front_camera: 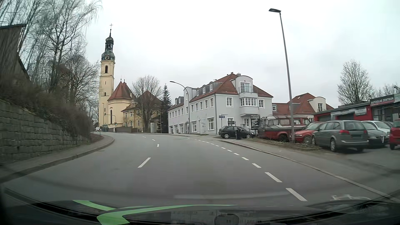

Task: Follow the waypoints while adhering to traffic rules and regulations

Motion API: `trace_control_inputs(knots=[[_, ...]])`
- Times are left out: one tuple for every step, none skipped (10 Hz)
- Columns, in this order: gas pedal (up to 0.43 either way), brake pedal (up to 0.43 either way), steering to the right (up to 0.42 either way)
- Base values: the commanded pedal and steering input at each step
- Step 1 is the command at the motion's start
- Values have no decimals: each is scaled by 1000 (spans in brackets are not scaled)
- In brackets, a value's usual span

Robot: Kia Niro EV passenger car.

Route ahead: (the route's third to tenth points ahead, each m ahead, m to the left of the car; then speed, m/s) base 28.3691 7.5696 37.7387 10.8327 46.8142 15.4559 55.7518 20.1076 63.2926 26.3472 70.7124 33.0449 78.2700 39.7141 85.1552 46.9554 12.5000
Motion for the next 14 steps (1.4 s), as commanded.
trace_control_inputs(knots=[[150,0,-42],[150,0,-45],[150,0,-46],[150,0,-47],[150,0,-48],[150,0,-49],[150,0,-50],[150,0,-50],[150,0,-51],[150,0,-52],[150,0,-52],[150,0,-52],[150,0,-52],[150,0,-52]])
